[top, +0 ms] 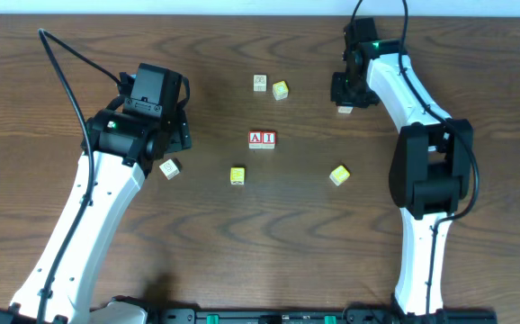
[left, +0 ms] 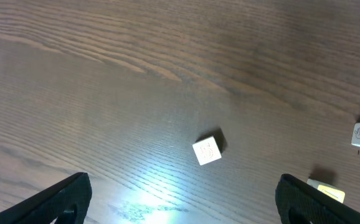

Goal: Spell out Ai2
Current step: 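Move the right gripper to the blue '2' block and grasp it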

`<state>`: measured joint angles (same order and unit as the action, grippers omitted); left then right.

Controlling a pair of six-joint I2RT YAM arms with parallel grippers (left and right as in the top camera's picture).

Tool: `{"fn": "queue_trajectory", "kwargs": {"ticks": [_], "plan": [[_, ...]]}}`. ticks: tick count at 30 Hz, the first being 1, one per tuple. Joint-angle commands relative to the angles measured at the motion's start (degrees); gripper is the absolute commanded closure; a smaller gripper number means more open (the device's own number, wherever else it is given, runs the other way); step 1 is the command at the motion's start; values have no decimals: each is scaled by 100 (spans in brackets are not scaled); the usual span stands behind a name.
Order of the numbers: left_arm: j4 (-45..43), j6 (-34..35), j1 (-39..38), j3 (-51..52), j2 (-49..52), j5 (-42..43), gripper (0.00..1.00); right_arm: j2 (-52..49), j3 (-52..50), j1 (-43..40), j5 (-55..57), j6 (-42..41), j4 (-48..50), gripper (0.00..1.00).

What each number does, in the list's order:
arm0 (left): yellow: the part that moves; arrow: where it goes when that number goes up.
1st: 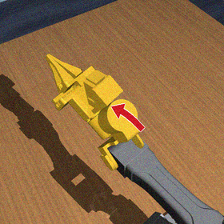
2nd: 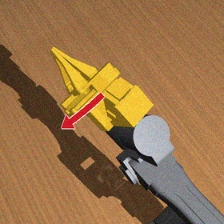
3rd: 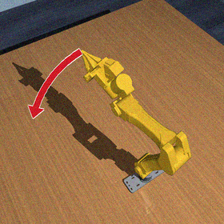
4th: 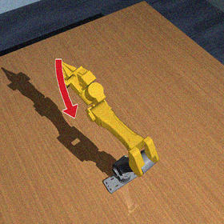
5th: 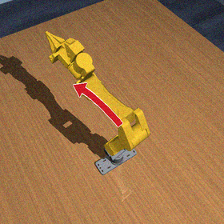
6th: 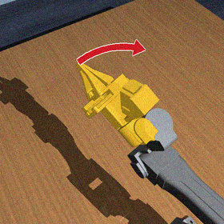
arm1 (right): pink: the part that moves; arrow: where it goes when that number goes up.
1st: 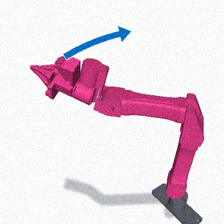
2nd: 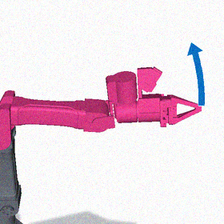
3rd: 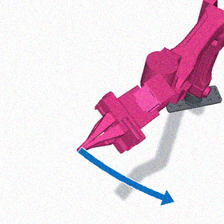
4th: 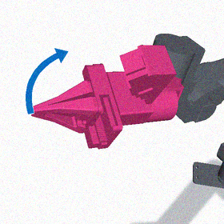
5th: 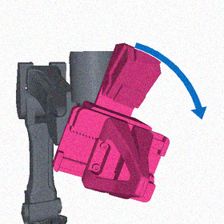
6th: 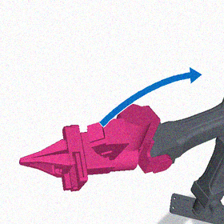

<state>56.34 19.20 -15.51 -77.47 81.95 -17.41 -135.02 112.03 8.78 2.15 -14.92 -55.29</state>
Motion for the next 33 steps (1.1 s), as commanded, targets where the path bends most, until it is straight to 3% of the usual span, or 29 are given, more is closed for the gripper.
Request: {"fn": "queue_trajectory", "kwargs": {"ticks": [1,21,27,33], "plan": [[-4,-76,22,-98,-37,-116,4,-11,68,144,-114,-48,-179,81],[87,-85,22,-98,-37,-122,5,164,57,1139,0,-638,-885,91],[133,-83,22,-98,-37,-120,5,981,-483,1222,363,-734,-782,90],[155,-83,22,-98,-37,-120,5,2553,-2120,1261,391,-754,-15,91]]}}
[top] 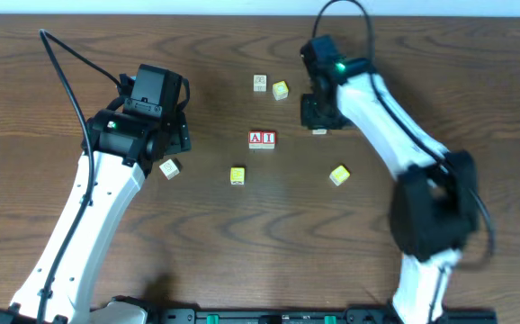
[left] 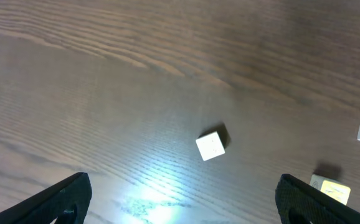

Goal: Spell out Ai2
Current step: 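Move the right gripper to the blue '2' block and grasp it, then carry the '2' block to the right of the 'I' block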

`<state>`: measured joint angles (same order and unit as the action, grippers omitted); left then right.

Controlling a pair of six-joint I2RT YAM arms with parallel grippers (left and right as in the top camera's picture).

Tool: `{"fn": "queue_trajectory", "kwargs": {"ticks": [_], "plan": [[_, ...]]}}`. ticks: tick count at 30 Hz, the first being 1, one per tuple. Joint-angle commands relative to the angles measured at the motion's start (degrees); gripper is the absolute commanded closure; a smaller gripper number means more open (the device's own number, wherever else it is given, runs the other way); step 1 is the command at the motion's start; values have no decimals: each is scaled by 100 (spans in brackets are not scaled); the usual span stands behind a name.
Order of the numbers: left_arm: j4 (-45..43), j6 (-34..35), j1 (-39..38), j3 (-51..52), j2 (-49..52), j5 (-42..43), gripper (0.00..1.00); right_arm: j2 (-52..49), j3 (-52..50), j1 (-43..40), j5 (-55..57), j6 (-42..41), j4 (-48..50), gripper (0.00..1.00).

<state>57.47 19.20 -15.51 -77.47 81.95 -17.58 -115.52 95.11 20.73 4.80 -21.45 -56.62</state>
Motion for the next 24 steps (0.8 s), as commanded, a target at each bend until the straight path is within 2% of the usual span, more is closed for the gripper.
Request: {"fn": "queue_trajectory", "kwargs": {"ticks": [1,5,8,11,19,24], "plan": [[42,-81,22,-98,-37,-101,5,1012,-883,70,136,-103,378,90],[37,-81,22,-98,-37,-101,5,1950,-2083,103,92,-105,1220,78],[31,-79,22,-98,-37,-98,5,2133,-2577,214,96,-280,1589,85],[35,-76,22,-98,-37,-94,5,2026,-2881,437,98,-560,2013,86],[35,-79,22,-98,-37,-96,5,1445,-2896,769,74,-1032,2671,87],[37,-81,22,-98,-37,-96,5,1145,-2894,846,26,-1025,2953,85]]}}
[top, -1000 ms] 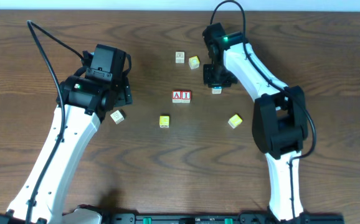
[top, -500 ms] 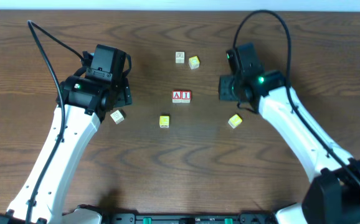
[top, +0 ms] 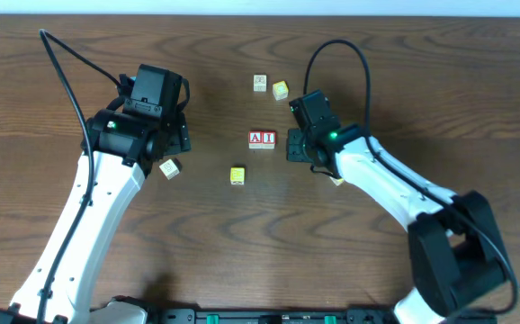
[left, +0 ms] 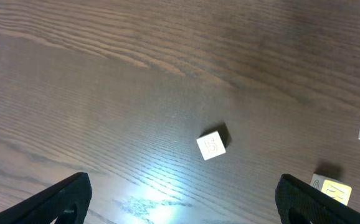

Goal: Spell out Ai2
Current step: 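Carry the '2' block to the right of the 'I' block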

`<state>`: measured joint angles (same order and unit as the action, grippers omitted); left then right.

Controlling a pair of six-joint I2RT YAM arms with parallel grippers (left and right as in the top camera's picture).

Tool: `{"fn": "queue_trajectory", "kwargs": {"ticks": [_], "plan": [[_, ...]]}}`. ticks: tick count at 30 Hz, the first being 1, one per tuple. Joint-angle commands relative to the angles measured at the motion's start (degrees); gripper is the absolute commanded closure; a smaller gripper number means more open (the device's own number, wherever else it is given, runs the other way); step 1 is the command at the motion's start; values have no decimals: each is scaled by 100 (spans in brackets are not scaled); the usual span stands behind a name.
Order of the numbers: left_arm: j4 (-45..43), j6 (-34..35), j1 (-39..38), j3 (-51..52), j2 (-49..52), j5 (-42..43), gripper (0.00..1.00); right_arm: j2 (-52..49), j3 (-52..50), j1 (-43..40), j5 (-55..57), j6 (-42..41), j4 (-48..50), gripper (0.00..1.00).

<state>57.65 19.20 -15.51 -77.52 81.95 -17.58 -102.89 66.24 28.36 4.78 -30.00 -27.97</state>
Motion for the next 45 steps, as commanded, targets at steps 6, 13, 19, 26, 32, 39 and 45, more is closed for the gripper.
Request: {"fn": "queue_trajectory", "kwargs": {"ticks": [6,13,19,26,32,39,45], "plan": [[15,-79,22,-94,-37,-98,5,-225,9,87,11,-271,339,84],[-24,-79,22,-94,-37,-87,5,-225,9,85,13,-385,597,83],[-28,-79,22,-94,-37,-83,5,-247,9,81,42,-387,568,83],[-28,-76,22,-94,-37,-83,5,-507,9,76,39,-385,673,84],[-31,-79,22,-94,-37,-83,4,-671,9,70,39,-385,798,81],[-52,-79,22,-94,-37,-83,5,-678,9,63,107,-378,837,67],[-55,-79,22,-94,-37,-85,5,-673,131,35,125,-310,892,57]]}}
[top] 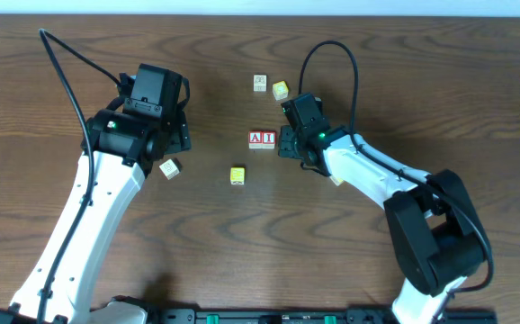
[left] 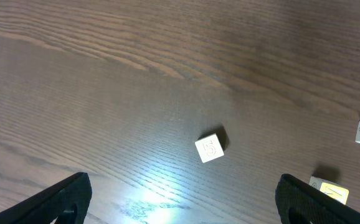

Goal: Spell out Ai2
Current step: 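Carry the '2' block to the right of the 'I' block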

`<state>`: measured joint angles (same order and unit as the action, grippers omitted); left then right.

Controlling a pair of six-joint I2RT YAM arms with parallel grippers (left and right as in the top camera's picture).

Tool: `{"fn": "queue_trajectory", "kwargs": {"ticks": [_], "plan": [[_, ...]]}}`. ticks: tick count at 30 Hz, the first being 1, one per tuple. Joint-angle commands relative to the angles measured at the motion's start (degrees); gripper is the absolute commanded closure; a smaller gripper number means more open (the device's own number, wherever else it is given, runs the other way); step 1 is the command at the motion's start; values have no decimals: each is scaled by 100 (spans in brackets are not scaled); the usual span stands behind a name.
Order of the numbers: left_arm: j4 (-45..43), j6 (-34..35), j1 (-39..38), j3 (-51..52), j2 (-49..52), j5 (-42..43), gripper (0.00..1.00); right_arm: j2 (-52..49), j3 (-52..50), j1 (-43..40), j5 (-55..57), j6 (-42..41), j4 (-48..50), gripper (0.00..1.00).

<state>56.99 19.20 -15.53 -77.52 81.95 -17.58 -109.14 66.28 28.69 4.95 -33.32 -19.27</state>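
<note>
Two red-lettered blocks, A and I [top: 262, 139], sit side by side mid-table. My right gripper [top: 286, 142] is down right beside the I block, on its right; its jaws and whatever lies under them are hidden by the wrist. My left gripper [left: 180, 208] hangs open and empty above a white block [left: 210, 149], the same white block [top: 170, 167] that lies just below it in the overhead view. The A block's edge shows at the right edge of the left wrist view.
A white block [top: 260, 83] and a yellow block [top: 281, 89] lie behind the A and I pair. Another yellow block [top: 237, 175] lies in front of it, also the yellow block [left: 328, 188] in the wrist view. A further yellow block [top: 336, 179] peeks from under the right arm.
My right gripper has shifted a little left and back, from just off the I block to right against its right side. The left arm has stayed where it was.
My right gripper was over a small white block at the back right. Then it was nearer the middle with that block at its tip. Then it was just right of the I block, and now it stands against it. My left gripper stayed open above its white block.
</note>
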Motion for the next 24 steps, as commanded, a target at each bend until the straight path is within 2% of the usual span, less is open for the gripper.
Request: {"fn": "queue_trajectory", "kwargs": {"ticks": [1,8,11,14,15,16,17,24], "plan": [[11,-79,24,-94,-37,-85,4,-48,179,-2,109,59,17,57],[13,-79,24,-94,-37,-83,5,13,789,-2,684,122,-734,59],[13,-79,24,-94,-37,-83,5,118,977,-42,813,92,-1150,56],[15,-79,24,-94,-37,-83,5,168,988,-153,861,-315,-1646,55],[15,-79,24,-94,-37,-83,5,166,981,-219,855,-562,-1862,57],[15,-79,24,-94,-37,-83,5,162,968,-275,855,-745,-2017,64],[15,-79,24,-94,-37,-83,5,162,951,-319,855,-841,-2085,67],[15,-79,24,-94,-37,-83,5,116,933,-328,798,-852,-1996,62]]}}
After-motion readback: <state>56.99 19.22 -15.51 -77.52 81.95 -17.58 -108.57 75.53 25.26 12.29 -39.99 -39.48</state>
